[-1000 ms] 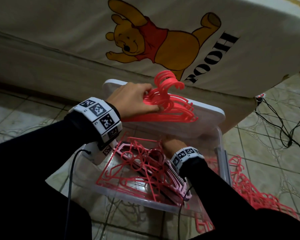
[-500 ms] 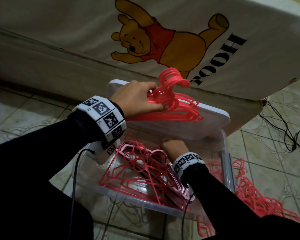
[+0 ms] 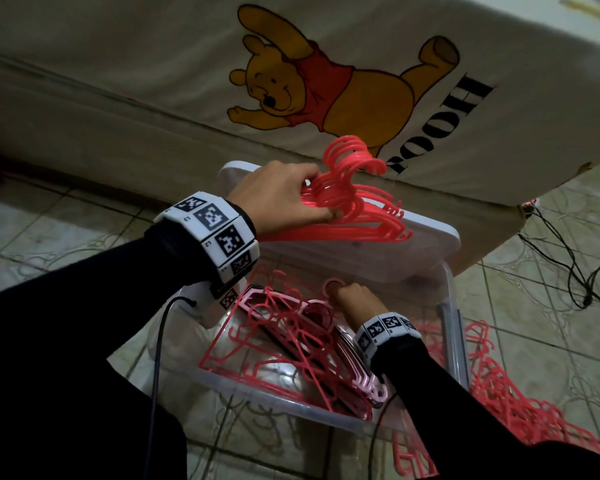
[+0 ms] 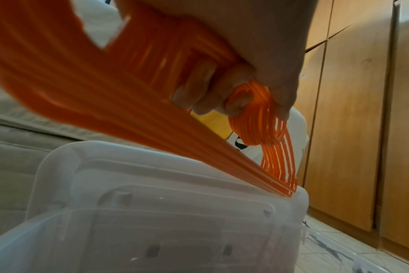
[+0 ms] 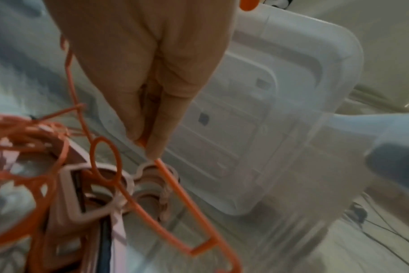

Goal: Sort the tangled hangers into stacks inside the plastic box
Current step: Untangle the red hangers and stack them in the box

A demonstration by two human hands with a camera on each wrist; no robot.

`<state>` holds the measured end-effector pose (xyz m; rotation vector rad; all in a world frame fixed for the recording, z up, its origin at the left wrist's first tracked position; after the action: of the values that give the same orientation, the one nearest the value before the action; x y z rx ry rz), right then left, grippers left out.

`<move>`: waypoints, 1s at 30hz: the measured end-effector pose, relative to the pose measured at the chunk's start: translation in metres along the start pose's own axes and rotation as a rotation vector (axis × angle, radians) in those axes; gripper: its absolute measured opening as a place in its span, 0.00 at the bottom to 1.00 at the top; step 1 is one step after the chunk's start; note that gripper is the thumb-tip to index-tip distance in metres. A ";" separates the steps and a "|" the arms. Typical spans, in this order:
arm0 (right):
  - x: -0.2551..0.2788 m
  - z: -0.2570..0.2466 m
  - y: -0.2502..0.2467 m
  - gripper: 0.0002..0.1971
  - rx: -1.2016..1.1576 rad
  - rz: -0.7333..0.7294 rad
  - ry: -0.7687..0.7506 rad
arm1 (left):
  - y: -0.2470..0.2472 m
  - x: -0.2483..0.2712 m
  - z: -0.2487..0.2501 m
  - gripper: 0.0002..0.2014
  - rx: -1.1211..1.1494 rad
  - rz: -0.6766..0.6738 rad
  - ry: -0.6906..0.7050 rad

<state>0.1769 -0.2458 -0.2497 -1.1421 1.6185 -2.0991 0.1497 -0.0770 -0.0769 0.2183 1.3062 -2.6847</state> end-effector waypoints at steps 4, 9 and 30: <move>-0.002 -0.002 -0.014 0.15 0.141 0.047 -0.004 | 0.000 -0.001 0.001 0.20 0.006 0.007 0.003; 0.011 -0.001 -0.045 0.14 0.224 0.195 -0.001 | -0.004 -0.001 0.003 0.20 0.011 0.049 0.010; 0.027 -0.033 -0.061 0.12 0.344 0.217 -0.106 | -0.005 0.004 0.011 0.21 0.044 0.052 0.024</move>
<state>0.1517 -0.2179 -0.1855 -0.9036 1.2118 -2.0354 0.1439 -0.0828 -0.0668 0.2867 1.2315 -2.6772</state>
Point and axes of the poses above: each hand's wrist, its own x-axis away from the middle knuckle, its own y-axis out of the palm, z = x × y, the point moved 6 cm from there along -x, towards the middle knuckle, and after that the axes turned 7 degrees about x, right-handed, at the moved point
